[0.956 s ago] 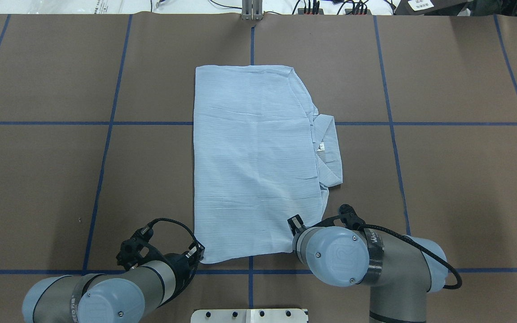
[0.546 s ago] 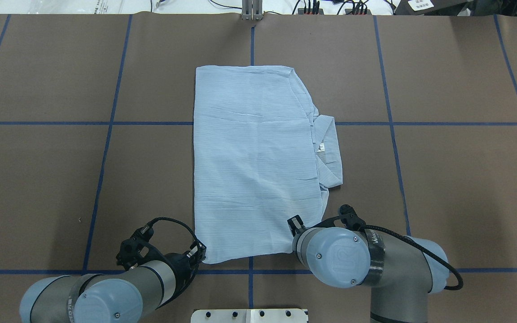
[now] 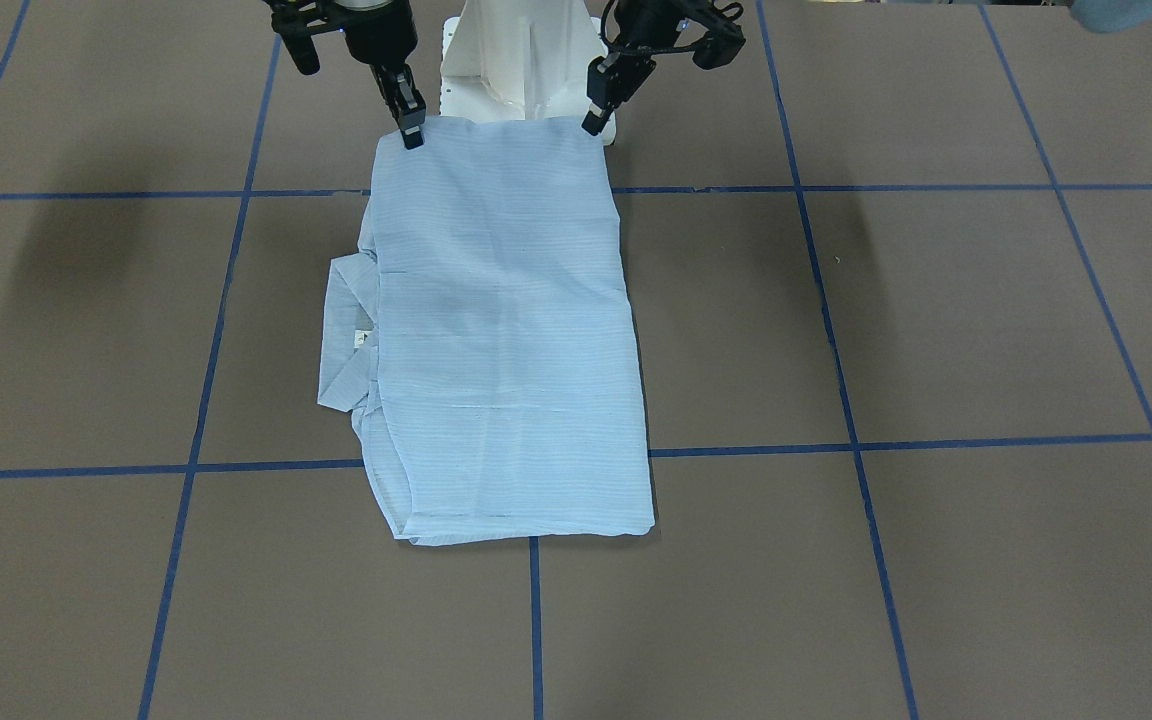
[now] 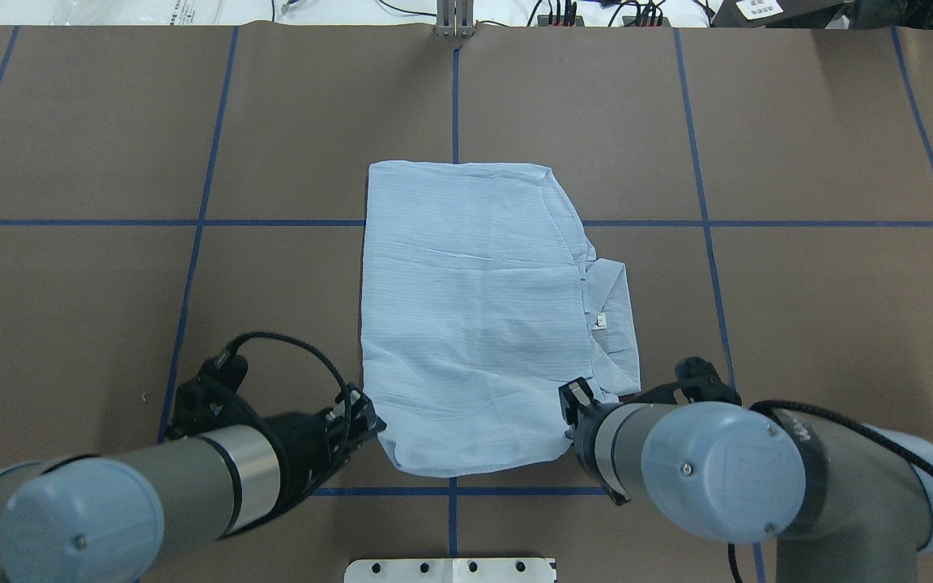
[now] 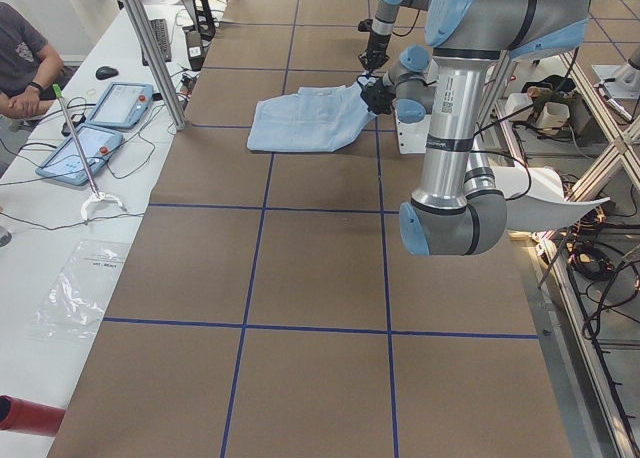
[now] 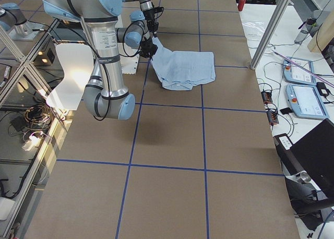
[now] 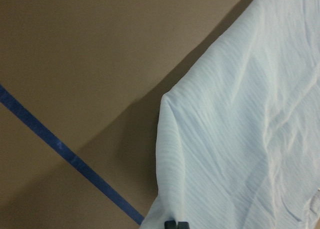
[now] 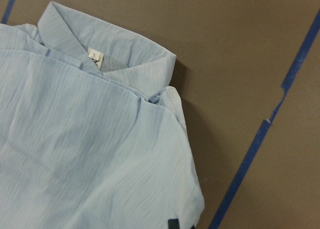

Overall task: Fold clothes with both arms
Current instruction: 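Lift the near edge with both grippers and fold it over toward the collar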

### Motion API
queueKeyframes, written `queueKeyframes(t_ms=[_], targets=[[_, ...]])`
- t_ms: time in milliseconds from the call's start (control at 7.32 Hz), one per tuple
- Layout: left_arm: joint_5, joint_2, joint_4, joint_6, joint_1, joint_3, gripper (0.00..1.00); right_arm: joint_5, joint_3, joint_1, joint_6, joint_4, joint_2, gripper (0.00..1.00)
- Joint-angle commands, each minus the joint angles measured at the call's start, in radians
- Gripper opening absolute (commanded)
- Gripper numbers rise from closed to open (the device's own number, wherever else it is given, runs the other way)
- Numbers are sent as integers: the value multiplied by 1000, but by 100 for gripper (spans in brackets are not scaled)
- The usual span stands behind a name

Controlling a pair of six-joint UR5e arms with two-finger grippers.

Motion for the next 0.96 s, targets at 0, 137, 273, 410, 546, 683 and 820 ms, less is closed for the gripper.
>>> queueKeyframes(t_ms=[0, 137, 273, 410, 546, 683, 820], targets=[[-119, -123, -10, 106, -198, 148, 0, 121, -131, 194, -158, 12, 93, 0], [-121, -146, -51, 173, -259, 215, 0, 178, -265, 272, -229, 109, 157, 0], [-136, -149, -95, 188, -310, 280, 0, 218, -373, 337, -261, 171, 190, 0], [-147, -171, -151, 212, -339, 367, 0, 262, -468, 389, -321, 187, 242, 0], [-149, -227, -225, 214, -362, 492, 0, 273, -621, 417, -353, 211, 335, 0], [-150, -266, -282, 215, -393, 580, 0, 298, -749, 443, -382, 274, 392, 0], [-165, -305, -326, 229, -424, 660, 0, 337, -853, 483, -425, 341, 431, 0]])
